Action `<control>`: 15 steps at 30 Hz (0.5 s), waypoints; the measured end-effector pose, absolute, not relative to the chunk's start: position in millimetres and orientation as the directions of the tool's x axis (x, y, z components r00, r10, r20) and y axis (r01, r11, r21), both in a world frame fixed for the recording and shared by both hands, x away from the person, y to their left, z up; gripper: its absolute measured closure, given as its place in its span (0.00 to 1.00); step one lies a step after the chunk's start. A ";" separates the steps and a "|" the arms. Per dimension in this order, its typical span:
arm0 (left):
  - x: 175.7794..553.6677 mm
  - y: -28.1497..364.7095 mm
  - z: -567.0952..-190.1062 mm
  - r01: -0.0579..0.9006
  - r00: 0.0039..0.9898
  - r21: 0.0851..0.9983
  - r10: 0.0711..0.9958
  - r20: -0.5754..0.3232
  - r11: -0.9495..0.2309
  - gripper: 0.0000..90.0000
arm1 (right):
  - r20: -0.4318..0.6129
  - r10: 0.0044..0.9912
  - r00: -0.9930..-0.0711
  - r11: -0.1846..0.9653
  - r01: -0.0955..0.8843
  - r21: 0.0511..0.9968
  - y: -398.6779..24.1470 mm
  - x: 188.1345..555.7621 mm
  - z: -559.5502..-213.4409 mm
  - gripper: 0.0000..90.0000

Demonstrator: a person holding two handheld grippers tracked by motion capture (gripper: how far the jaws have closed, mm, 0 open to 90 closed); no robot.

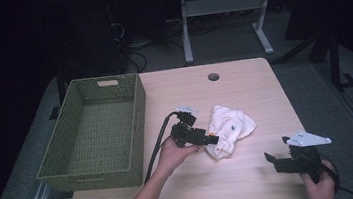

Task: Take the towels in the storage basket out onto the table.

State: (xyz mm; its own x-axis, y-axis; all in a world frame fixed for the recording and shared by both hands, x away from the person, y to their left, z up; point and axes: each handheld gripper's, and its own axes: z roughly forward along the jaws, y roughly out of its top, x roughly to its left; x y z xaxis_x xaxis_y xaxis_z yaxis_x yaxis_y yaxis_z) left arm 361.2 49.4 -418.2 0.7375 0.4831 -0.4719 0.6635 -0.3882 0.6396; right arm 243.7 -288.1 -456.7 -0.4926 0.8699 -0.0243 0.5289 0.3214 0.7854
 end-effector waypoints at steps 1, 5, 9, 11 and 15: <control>359.7 50.0 -417.8 0.664 0.737 0.641 0.483 -0.472 -0.386 0.32 | -0.021 0.871 -0.491 0.319 0.533 0.783 -288.1 243.5 -457.0 0.16; 352.6 54.4 -416.5 0.648 0.751 0.651 0.476 -0.458 -0.395 0.32 | -0.025 0.866 -0.499 0.329 0.532 0.781 -287.7 243.8 -458.1 0.16; 345.0 58.2 -416.9 0.635 0.762 0.660 0.466 -0.449 -0.402 0.31 | -0.026 0.865 -0.502 0.334 0.536 0.776 -286.8 243.8 -458.7 0.16; 341.4 60.0 -417.9 0.635 0.762 0.661 0.466 -0.450 -0.400 0.31 | -0.029 0.863 -0.504 0.339 0.536 0.773 -286.7 244.2 -459.3 0.16; 335.9 64.7 -420.3 0.629 0.767 0.665 0.460 -0.447 -0.403 0.31 | -0.029 0.863 -0.504 0.340 0.537 0.772 -287.1 244.2 -459.2 0.16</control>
State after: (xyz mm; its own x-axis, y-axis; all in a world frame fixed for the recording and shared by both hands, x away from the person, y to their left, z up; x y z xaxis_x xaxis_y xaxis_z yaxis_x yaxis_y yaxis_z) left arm 335.9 64.7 -420.3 0.7672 0.4600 -0.4470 0.6291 -0.4033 0.6646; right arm 244.2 -287.1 -459.2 -0.5042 0.8631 -0.0293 0.5366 0.3397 0.7724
